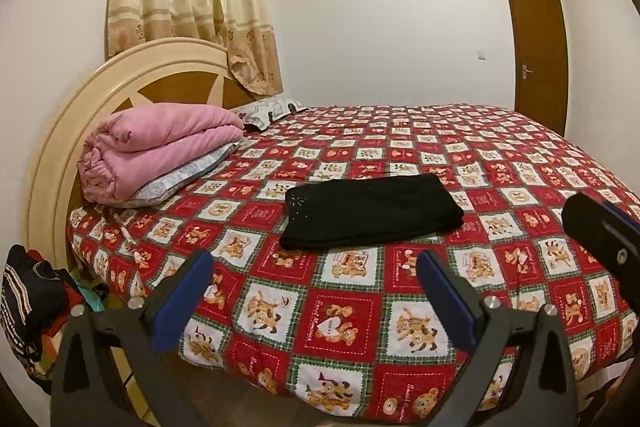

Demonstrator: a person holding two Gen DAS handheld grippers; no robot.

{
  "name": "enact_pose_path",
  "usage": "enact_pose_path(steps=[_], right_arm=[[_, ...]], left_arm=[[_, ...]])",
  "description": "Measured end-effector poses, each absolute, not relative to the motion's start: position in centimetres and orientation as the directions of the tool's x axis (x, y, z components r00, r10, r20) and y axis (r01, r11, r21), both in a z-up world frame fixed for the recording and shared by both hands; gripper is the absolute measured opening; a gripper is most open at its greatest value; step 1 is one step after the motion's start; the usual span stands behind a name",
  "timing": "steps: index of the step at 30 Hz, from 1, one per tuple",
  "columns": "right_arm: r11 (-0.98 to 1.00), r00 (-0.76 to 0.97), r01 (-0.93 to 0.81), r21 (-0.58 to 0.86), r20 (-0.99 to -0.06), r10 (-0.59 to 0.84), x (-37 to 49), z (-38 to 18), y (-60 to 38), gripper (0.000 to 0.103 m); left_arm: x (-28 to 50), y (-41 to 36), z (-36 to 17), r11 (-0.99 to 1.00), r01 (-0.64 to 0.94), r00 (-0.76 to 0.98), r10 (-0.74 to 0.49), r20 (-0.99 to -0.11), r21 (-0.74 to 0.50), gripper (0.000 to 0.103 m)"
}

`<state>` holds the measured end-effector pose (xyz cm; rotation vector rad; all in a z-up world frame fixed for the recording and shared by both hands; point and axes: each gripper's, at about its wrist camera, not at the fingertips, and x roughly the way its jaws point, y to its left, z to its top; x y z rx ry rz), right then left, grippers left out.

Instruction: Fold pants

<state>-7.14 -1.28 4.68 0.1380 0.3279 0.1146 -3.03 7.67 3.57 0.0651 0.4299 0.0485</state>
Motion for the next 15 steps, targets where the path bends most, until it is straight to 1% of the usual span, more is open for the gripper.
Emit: enact_pose_path(steps=[5,15], right_arm=[[0.983,0.943,-0.074,0.170,-0.309,0.124,-7.29,4.65,-1.70,0.081],[0.982,0.945,-0.069,0.173,-0.303,0.120,-7.51,4.91,-1.85,0.081]], left_arm=[[-2.95,7.76,3.42,0.997,-0.038,0.904,0.064,-0.422,0.071,0.103],[-3.23,7.31,3.59,0.995,-0.032,0.910,0.067,-0.408,0.092,0.103]])
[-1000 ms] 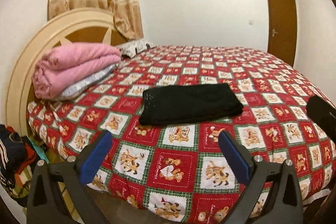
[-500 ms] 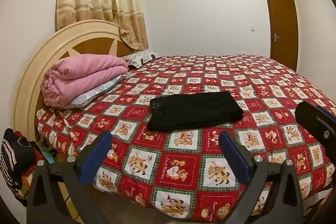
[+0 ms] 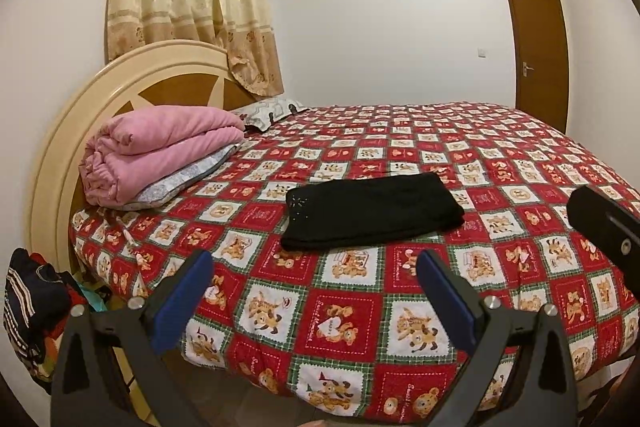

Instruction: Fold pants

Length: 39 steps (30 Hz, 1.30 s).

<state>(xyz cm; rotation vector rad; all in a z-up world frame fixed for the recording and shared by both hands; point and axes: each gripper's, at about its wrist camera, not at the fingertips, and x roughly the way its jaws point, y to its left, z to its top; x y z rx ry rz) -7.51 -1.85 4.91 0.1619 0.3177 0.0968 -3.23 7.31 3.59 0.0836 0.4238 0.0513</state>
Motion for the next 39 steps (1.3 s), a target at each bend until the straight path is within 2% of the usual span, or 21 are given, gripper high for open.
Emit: enact_pose_path(steps=[18,39], right_arm=[[0.983,0.946,-0.068,0.170,-0.302,0.117,-7.64,4.97,-1.58,0.081],[0.983,0.951,-0.049,0.179,-0.293,0.101,-7.76,4.98,-1.71,0.082]], left_arm=[[-3.25,7.36,3.61,0.996,-0.043,0.907,0.073,-0.414,0.080,0.103],[-3.47,7.30,4.45,0.993,-0.061,0.929,0.094,-0.359,0.102,0.103]])
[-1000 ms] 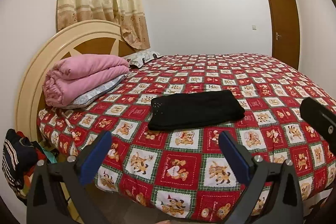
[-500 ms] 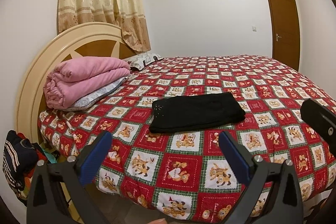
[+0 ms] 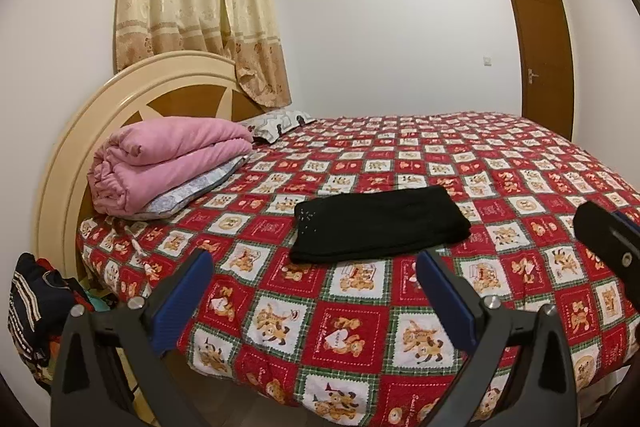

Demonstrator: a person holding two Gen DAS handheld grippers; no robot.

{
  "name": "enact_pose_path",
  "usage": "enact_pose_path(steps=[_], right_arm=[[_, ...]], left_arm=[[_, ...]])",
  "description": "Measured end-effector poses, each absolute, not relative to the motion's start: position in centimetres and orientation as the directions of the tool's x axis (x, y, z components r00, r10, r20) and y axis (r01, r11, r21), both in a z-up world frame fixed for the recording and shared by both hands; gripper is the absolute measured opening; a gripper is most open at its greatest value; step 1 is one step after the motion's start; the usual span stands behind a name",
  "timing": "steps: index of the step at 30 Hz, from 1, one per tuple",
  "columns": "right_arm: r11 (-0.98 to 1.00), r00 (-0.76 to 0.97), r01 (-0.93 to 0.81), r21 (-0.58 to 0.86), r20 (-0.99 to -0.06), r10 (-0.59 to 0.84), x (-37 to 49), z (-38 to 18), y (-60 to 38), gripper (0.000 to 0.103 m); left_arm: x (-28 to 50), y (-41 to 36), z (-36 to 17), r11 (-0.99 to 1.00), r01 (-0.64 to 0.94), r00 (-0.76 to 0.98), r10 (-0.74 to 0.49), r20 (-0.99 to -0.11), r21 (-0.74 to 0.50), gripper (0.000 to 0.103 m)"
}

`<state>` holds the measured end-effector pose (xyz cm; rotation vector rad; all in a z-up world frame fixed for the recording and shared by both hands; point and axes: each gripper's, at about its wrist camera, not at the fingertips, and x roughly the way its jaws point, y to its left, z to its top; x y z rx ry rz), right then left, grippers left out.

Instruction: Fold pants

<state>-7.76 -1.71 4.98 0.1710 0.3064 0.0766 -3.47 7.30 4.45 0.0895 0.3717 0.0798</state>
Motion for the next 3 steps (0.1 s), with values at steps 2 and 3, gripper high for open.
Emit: enact_pose_path(steps=[2,3], right_arm=[[0.983,0.952,-0.047,0.179,-0.289,0.098,-7.82,5.02,-1.68,0.082],[0.983,0.953,-0.045,0.178,-0.288,0.096,-7.86,5.05,-1.66,0.081]], left_arm=[[-3.45,7.26,4.42,0.992,-0.062,0.928,0.097,-0.359,0.108,0.103],[-3.41,7.28,4.40,0.992,-0.061,0.928,0.096,-0.361,0.107,0.103]])
